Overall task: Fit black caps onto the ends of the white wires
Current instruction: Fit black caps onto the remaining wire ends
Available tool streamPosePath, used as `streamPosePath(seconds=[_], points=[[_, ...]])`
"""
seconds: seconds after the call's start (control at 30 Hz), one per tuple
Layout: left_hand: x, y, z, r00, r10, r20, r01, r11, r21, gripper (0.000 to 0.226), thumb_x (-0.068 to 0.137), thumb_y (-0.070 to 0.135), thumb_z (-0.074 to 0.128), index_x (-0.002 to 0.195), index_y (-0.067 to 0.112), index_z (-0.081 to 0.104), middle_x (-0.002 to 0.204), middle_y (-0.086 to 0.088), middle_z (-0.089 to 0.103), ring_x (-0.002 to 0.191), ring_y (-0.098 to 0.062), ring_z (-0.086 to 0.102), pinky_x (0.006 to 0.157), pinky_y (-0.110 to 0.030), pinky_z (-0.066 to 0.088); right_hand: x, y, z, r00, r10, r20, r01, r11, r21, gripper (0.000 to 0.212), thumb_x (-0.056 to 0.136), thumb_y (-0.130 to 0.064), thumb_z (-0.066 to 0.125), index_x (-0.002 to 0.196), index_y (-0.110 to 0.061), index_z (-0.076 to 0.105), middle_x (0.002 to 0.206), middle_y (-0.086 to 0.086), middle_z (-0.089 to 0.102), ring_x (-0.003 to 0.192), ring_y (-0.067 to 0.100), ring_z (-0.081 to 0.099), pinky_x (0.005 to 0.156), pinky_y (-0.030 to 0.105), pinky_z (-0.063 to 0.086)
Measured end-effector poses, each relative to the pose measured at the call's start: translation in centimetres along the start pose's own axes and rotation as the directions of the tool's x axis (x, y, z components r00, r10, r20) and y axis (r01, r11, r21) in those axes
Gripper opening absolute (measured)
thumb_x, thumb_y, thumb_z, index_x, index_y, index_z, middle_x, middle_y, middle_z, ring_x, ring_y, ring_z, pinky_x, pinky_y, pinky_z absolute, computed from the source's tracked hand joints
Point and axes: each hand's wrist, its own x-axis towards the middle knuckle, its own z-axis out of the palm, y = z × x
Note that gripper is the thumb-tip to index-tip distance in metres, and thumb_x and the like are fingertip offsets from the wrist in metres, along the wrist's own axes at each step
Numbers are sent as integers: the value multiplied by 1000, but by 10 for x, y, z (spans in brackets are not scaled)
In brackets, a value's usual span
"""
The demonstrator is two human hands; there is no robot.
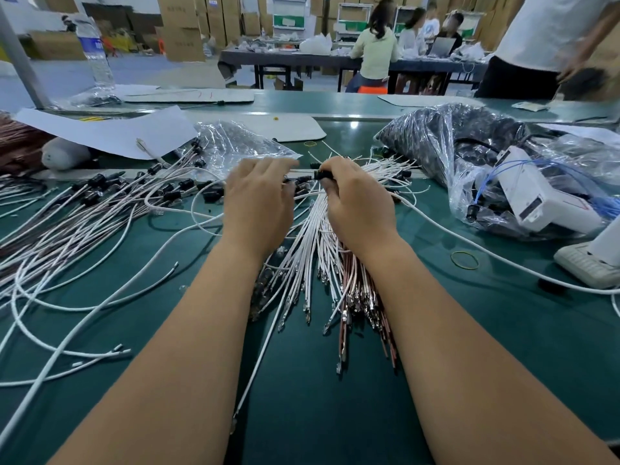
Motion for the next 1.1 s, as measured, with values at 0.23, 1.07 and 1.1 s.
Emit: streamPosePath(seconds=[0.23, 1.07, 1.1], points=[[3, -8, 0, 995, -91, -49, 84, 987, -139, 23, 95, 4, 46, 102, 4, 68, 97, -12, 69, 93, -27, 57, 79, -26, 38, -1, 0, -1, 999, -29, 14, 28, 999, 36, 16, 94, -15, 54, 106, -14, 65, 93, 1, 68, 77, 22, 57, 58, 28, 32], [2, 3, -2, 955, -252, 158, 297, 810, -506, 9, 89, 15, 64, 89, 10, 72, 70, 6, 64, 62, -2, 55, 63, -19, 43, -2, -2, 0, 986, -32, 165, 20, 997, 74, 22, 96, -19, 52, 112, -22, 67, 93, 0, 71, 83, 24, 61, 65, 36, 48], [2, 3, -3, 951, -261, 166, 310, 795, -522, 8, 90, 15, 64, 89, 10, 71, 69, 6, 63, 59, 0, 54, 62, -19, 43, -1, -1, 1, 988, -28, 152, 15, 996, 89, 22, 96, -19, 53, 113, -20, 66, 90, -2, 69, 81, 22, 59, 64, 34, 45]])
